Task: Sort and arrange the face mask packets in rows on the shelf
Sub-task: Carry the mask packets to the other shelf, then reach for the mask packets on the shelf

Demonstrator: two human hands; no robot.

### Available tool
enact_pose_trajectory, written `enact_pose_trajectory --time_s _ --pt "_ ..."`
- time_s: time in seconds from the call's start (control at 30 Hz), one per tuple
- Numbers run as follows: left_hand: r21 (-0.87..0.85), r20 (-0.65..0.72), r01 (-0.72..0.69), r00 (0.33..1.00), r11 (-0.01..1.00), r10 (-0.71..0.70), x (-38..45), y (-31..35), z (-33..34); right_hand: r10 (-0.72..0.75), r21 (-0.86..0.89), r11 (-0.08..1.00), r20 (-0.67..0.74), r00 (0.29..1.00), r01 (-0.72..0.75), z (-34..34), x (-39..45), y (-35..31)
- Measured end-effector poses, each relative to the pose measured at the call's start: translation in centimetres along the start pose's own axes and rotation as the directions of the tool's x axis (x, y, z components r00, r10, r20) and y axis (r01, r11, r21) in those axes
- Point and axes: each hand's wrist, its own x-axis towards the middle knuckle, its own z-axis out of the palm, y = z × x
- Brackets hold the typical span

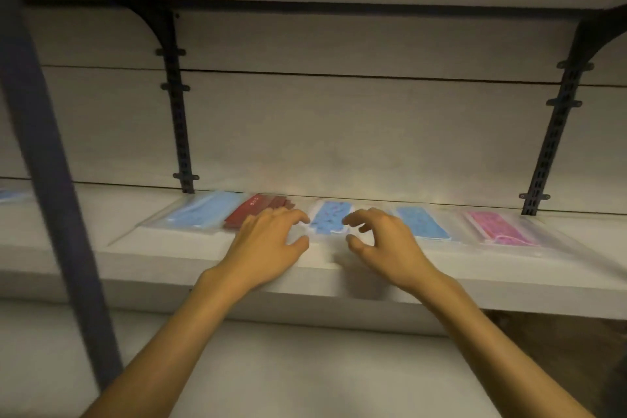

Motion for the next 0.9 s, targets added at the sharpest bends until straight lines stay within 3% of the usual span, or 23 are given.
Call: enact_pose_trajectory --time_s 0.5,0.9 --pt "0.02 -0.111 0.041 0.993 0.999 -0.039 -14.4 -17.8 -12.5 -0.149 0.087 0.985 0.0 0.989 0.148 12.4 -0.8 -26.3" --pt "0.0 -0.185 0.115 0.976 0.993 -0.113 -17.8 -33.9 -20.0 -0.248 0.194 0.95 -0.007 0.969 0.244 22.6 5.6 -41.7"
